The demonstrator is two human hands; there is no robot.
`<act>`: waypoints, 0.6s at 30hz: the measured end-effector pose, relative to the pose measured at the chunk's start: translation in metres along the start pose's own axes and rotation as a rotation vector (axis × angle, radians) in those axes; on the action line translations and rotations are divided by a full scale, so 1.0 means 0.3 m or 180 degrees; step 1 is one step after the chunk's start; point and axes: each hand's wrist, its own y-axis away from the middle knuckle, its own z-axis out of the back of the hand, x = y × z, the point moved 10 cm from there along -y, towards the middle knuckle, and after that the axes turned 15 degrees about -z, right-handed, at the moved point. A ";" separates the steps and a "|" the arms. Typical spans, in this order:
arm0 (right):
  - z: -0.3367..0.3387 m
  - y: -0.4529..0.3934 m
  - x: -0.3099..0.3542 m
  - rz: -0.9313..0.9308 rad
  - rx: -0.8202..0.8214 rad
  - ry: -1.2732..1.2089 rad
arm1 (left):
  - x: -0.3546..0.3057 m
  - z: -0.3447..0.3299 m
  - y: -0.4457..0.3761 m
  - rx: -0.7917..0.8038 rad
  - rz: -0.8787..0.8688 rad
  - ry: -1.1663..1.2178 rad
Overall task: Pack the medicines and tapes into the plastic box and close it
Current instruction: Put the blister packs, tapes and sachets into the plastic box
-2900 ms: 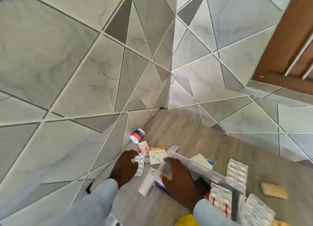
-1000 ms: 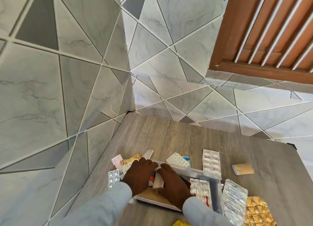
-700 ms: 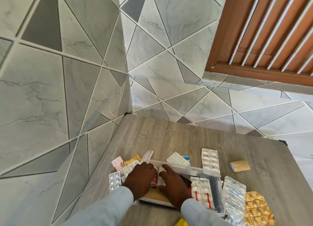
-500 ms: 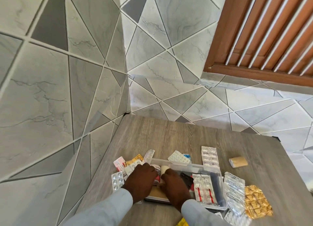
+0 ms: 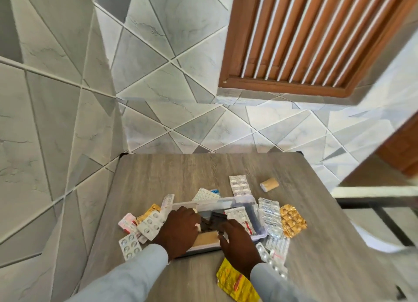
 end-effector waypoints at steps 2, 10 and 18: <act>0.055 0.019 -0.081 -0.0192 -0.0144 -0.0067 | -0.055 -0.003 -0.040 -0.0016 -0.0065 0.0219; 0.259 -0.023 -0.308 -0.0573 -0.0500 -0.0277 | -0.188 -0.023 -0.229 0.0000 -0.0117 0.0354; 0.398 -0.280 -0.508 -0.0418 -0.0362 -0.0283 | -0.211 -0.037 -0.471 -0.0313 0.0303 0.0469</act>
